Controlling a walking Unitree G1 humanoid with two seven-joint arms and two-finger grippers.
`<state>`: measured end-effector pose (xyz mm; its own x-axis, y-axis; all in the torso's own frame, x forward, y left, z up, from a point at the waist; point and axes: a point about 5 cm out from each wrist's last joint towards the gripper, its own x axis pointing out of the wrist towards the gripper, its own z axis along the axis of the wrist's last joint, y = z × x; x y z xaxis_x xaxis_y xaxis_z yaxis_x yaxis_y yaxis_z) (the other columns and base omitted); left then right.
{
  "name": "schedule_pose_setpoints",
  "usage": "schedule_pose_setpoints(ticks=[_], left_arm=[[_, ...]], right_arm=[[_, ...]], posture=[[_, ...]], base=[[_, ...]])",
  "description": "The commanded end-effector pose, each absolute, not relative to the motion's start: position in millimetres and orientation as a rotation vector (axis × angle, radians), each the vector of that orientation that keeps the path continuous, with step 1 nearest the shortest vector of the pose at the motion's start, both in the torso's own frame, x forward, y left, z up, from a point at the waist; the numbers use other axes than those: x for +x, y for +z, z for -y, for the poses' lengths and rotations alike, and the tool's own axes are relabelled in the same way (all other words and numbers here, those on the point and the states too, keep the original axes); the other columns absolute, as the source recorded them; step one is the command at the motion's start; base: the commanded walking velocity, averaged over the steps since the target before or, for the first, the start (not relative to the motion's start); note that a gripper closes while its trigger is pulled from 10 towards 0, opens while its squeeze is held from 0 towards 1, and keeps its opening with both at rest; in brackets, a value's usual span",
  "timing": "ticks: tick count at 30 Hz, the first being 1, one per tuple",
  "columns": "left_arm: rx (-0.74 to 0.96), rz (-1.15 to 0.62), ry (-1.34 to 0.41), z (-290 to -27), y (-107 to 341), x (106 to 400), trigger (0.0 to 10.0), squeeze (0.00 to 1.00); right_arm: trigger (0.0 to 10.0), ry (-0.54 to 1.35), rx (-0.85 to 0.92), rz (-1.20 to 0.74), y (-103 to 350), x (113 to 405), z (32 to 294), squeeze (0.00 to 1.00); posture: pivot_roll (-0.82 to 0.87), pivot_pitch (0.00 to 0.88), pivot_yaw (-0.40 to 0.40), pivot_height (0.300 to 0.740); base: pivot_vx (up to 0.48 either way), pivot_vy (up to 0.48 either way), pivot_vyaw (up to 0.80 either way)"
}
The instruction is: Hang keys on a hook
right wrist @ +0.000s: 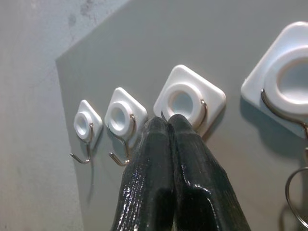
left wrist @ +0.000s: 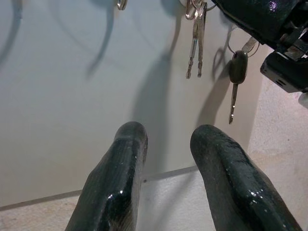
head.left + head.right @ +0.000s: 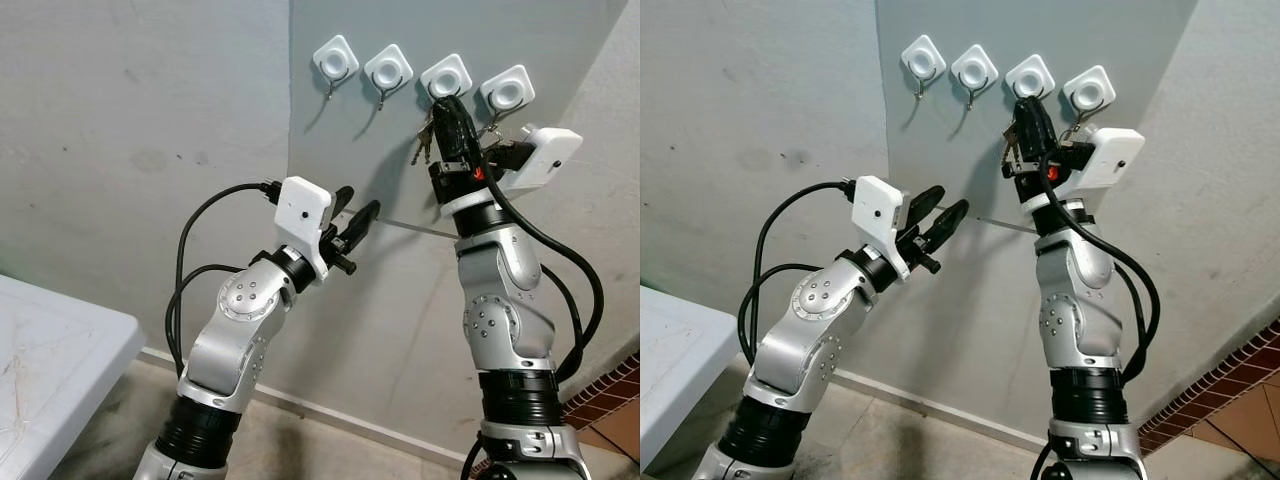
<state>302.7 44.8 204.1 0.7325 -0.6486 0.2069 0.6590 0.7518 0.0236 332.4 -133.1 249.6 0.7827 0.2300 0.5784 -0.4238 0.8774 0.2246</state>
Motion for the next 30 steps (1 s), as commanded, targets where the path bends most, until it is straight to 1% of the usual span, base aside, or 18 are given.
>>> schedule_pose_setpoints(ticks=[1, 13, 17, 25, 30], left_arm=[[-0.05, 0.215, -0.733, -42, 207, 300, 10.0, 0.0], [-0.053, 0.209, -0.729, -43, 206, 298, 10.0, 0.0], [-0.052, 0.208, -0.727, -43, 206, 298, 10.0, 0.0], [-0.051, 0.204, -0.723, -44, 206, 298, 10.0, 0.0], [-0.051, 0.202, -0.721, -44, 206, 298, 10.0, 0.0]], right_arm=[[10.0, 0.351, 0.358, 0.606, 259, 334, 137, 0.0], [10.0, 0.322, 0.417, 0.597, 257, 339, 140, 0.0], [10.0, 0.312, 0.473, 0.579, 254, 340, 142, 0.0], [10.0, 0.274, 0.676, 0.521, 243, 342, 148, 0.0], [10.0, 0.272, 0.725, 0.504, 240, 343, 148, 0.0]], posture=[[0.11, 0.002, -0.051, 0.736], [0.11, 0.012, -0.052, 0.736], [0.11, 0.018, -0.052, 0.736], [0.12, 0.027, -0.051, 0.736], [0.12, 0.031, -0.052, 0.736]], base=[[0.0, 0.0, 0.0], [0.0, 0.0, 0.0], [0.0, 0.0, 0.0], [0.0, 0.0, 0.0], [0.0, 0.0, 0.0]])
